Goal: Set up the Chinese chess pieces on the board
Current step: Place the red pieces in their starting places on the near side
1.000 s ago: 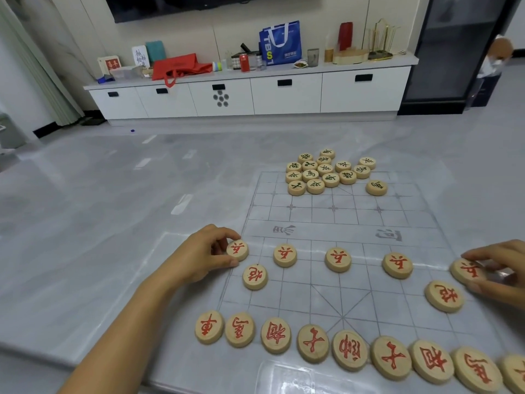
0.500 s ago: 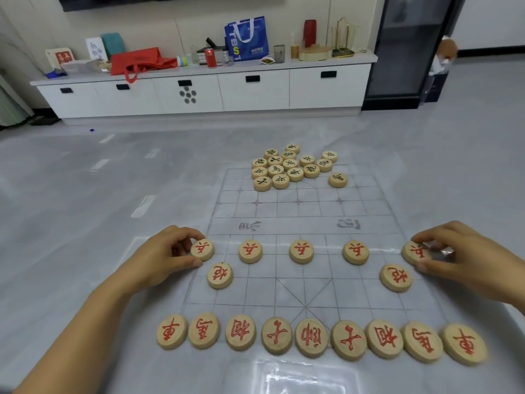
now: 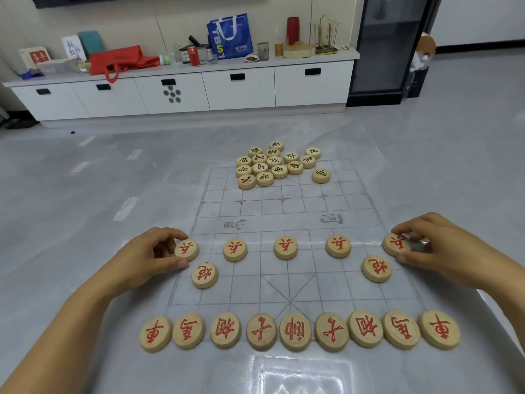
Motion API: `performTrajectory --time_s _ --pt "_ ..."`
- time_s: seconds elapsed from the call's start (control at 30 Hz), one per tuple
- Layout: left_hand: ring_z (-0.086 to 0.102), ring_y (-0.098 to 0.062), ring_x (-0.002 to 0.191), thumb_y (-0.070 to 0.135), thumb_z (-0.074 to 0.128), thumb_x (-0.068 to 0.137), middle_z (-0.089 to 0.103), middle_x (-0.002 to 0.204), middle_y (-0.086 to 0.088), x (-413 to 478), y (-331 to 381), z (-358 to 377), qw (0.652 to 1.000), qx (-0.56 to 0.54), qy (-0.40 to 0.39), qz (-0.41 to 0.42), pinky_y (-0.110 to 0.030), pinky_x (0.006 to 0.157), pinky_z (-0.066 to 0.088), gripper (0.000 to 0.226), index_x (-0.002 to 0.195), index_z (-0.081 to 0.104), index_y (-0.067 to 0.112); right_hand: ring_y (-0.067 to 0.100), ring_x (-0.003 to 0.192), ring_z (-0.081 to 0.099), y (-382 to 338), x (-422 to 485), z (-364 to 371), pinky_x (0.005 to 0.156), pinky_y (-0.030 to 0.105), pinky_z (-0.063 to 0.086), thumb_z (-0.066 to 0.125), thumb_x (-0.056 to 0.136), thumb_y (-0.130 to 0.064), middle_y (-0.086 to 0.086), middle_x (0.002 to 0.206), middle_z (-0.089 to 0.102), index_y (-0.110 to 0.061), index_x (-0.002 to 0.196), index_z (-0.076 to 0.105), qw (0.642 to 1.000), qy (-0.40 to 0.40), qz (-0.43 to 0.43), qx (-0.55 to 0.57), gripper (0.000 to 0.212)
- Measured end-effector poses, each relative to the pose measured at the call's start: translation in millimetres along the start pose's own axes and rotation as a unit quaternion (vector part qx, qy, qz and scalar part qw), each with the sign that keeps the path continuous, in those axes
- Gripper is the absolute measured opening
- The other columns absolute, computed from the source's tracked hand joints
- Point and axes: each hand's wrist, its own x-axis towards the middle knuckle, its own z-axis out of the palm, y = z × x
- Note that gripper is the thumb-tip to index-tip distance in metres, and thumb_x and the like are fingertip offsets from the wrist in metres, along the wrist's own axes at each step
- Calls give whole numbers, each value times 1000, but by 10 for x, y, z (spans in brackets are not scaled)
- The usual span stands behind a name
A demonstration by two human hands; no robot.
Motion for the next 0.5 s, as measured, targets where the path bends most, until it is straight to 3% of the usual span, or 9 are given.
performTrajectory --time_s 0.27,0.5 --pt "51 -14 85 23 71 77 54 96 1 -5 17 19 1000 15 5 7 -19 70 41 34 104 53 33 9 96 46 31 15 27 88 26 42 69 77 -31 -9 109 39 -24 125 49 1000 14 -1 5 52" --pt "50 -14 84 24 69 78 53 95 3 3 25 26 1000 23 5 3 -18 69 40 33 106 52 32 8 95 46 48 38 39 87 25 42 69 77 -31 -10 107 39 -26 119 53 1000 15 -6 -1 45"
